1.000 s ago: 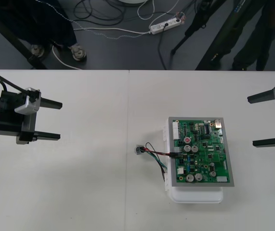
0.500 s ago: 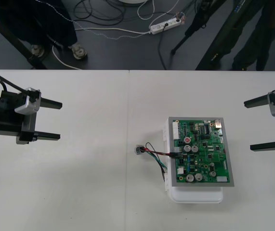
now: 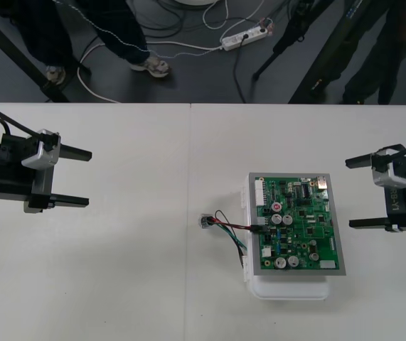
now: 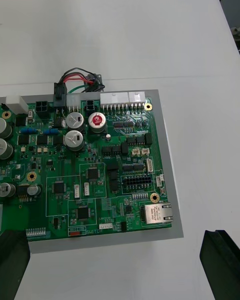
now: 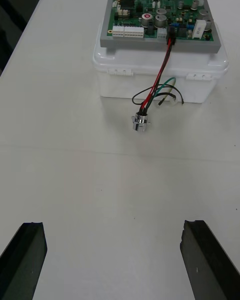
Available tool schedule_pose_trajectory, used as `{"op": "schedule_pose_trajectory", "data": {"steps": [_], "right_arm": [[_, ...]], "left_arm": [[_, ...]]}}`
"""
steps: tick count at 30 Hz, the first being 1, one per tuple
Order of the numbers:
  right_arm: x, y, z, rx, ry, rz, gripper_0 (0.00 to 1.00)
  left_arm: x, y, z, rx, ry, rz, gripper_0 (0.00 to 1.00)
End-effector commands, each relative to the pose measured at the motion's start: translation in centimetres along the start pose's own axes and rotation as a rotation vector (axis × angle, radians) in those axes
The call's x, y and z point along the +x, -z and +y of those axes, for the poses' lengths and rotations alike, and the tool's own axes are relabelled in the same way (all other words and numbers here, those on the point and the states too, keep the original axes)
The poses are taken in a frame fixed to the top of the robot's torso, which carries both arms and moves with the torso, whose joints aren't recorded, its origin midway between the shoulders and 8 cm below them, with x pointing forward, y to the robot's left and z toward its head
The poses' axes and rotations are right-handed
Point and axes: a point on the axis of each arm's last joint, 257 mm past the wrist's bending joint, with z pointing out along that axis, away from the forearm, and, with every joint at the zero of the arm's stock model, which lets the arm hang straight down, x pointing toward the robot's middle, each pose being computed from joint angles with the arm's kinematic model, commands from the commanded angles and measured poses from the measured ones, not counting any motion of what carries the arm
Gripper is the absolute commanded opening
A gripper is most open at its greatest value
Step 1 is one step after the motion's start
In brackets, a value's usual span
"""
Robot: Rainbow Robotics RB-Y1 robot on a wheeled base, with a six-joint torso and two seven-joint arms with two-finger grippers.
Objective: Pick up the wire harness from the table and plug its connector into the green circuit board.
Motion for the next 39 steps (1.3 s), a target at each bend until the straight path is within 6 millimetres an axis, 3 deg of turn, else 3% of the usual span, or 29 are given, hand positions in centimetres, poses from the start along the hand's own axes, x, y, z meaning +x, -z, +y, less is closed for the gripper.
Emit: {"op": "schedule_pose_trajectory", "data": {"steps": [1,39], "right_arm": [[0.18,-0.99,0.76,-0.005,0.042,-0.011,1.0],[0.67,-1.06,0.77,-0.004,0.04,0.006,1.0]], "left_arm": [[-0.02,0.48,-0.77,0.007,-0.062,0.006,0.79],[-0.02,0.48,-0.77,0.007,-0.062,0.006,0.79]]}}
